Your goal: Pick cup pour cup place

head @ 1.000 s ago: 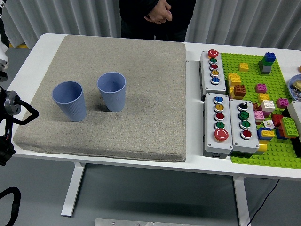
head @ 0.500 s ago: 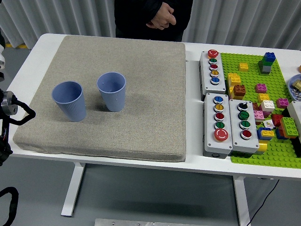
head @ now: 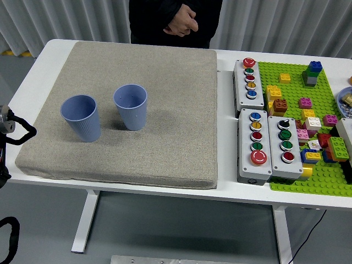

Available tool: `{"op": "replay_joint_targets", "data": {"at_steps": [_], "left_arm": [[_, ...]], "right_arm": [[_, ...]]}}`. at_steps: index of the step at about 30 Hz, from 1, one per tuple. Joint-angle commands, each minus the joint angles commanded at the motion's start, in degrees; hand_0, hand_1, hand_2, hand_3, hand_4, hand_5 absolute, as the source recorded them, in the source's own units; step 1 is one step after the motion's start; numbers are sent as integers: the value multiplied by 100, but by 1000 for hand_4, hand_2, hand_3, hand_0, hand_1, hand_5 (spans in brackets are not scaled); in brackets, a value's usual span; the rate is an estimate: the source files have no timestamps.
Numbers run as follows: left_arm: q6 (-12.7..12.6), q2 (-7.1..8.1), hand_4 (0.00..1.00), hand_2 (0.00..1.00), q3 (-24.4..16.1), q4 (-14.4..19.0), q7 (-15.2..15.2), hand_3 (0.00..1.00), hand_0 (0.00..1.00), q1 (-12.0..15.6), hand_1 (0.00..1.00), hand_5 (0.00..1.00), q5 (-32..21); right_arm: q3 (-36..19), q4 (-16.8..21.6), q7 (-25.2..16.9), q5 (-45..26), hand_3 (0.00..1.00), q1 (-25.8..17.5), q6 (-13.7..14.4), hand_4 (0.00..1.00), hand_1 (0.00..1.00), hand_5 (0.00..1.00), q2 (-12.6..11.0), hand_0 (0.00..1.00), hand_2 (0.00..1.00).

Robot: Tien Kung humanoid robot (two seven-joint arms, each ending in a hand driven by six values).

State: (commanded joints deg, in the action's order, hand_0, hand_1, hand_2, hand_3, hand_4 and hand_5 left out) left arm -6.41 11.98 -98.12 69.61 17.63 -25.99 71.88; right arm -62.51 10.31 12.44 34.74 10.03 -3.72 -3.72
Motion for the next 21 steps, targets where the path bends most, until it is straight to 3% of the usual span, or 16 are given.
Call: {"op": "replay_joint_targets", "data": {"at_steps": [9,21], "left_arm": [[9,29,895,940,-85,-137,-9,925,841,-71,839,998,10],[-10,45,894,939,-101,-65,-16,925,841,-54,839,998,44]], "right_arm": [[13,0,20,-7,639,13,-2,427,673,166,-5,678,683],[39,0,17,-47,640,11,5,427,673,165,-5,679,683]]}}
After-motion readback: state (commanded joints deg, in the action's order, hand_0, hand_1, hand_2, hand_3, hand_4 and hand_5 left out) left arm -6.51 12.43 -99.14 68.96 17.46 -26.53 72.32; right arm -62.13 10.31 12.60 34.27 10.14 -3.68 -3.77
